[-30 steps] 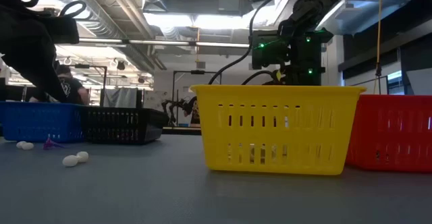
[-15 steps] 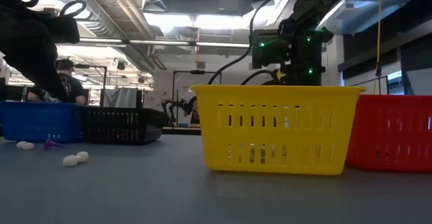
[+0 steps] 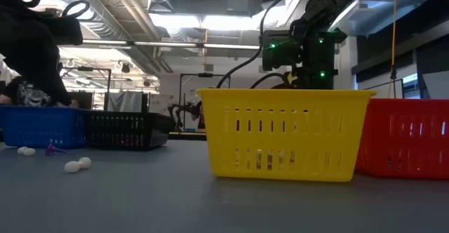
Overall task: Sort Halloween decoration
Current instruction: Put the spider toy into the red bin
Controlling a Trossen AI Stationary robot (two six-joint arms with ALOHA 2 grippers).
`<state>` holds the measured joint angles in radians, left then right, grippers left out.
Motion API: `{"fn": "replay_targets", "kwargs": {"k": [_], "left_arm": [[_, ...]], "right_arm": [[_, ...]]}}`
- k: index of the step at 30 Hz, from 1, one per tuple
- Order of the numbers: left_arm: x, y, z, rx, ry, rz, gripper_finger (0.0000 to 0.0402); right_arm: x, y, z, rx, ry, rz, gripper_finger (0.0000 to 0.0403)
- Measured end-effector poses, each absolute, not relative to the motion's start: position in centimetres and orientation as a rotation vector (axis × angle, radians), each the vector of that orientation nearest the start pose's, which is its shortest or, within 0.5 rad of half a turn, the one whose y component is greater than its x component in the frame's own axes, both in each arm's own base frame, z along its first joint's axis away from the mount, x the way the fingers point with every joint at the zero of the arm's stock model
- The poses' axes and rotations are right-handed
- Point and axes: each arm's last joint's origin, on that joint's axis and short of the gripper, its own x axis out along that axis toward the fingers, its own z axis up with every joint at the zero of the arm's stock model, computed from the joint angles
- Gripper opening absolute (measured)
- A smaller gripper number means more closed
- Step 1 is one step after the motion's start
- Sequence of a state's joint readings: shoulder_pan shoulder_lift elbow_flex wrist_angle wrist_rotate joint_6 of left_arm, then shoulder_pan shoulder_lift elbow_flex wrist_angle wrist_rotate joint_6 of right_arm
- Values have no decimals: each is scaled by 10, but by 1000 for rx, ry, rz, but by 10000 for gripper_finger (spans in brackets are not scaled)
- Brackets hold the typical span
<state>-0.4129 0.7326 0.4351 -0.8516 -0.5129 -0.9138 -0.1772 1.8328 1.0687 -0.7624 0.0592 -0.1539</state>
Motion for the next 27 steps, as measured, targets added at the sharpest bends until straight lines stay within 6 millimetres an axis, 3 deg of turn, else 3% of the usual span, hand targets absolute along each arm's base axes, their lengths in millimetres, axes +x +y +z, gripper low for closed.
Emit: {"fn": "replay_targets", "kwargs": {"k": [9,17,27], "left_arm": [[110,-33,181,-319,878,529,104],[111,-33,181,-330,864,523,104],[112,-34,182,-339,852,518,104]], "right_arm": [[302,-56,146,-24,1521,-61,27],[317,-56,181,13,1454,-47,6],[333,-26,207,-24,1396,65,2]]}}
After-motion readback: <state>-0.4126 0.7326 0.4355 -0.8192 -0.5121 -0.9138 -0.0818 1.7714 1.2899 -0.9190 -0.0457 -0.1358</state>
